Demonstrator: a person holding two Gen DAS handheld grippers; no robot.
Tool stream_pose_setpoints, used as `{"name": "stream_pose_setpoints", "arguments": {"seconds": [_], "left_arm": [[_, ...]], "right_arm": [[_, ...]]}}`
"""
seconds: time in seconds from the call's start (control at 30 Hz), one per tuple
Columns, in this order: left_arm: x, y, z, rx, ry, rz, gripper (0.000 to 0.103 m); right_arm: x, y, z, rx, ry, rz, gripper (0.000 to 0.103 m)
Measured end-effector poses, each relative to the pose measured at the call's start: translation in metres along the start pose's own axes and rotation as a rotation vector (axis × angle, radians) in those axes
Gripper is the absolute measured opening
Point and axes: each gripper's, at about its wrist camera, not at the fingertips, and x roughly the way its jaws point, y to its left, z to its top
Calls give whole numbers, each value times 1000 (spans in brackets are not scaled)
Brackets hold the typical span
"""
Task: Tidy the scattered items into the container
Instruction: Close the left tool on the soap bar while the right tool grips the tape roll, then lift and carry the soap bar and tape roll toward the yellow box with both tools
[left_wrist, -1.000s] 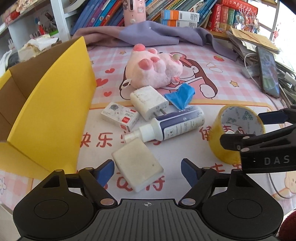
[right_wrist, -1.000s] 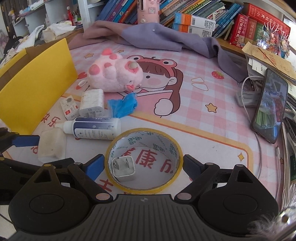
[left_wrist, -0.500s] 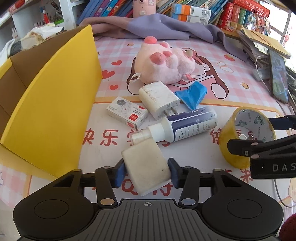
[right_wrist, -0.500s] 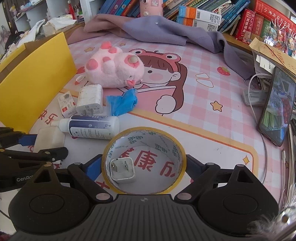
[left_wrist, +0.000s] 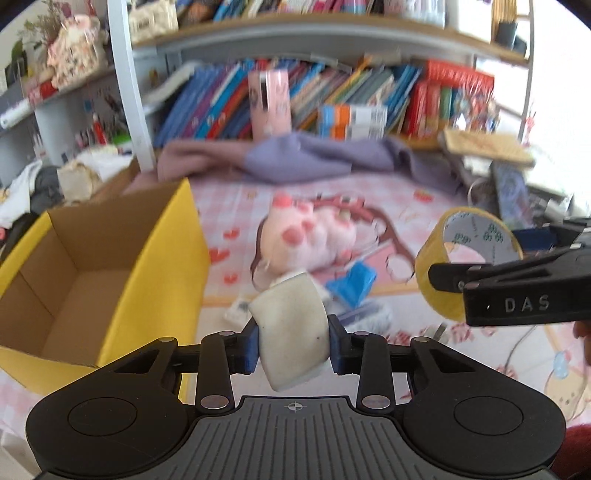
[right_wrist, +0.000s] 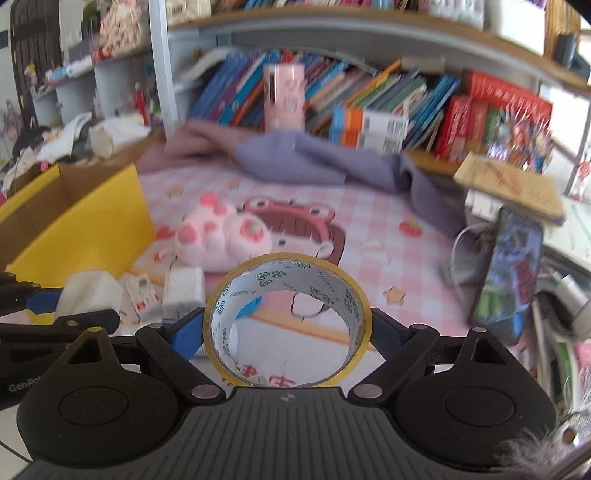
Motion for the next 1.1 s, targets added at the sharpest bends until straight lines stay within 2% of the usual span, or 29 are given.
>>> {"name": "stream_pose_setpoints", "arguments": {"seconds": [0.2,0.6,0.87,1.1], "left_arm": [[-17,0,3,18,-66,-42,33],[-73,5,-23,146,-203,-139,31],[-112,46,-61,135,-218,-161,30],[-143,101,-95,55,-185,-155,30]], "right_arm": [[-21,8,-5,-5,-29,-14,90],[-64,50,-22,5,-78,-86,90],[-95,105,-45,8,-88,-109,90],[-118,173,-72,-18,-58,-93,90]]}}
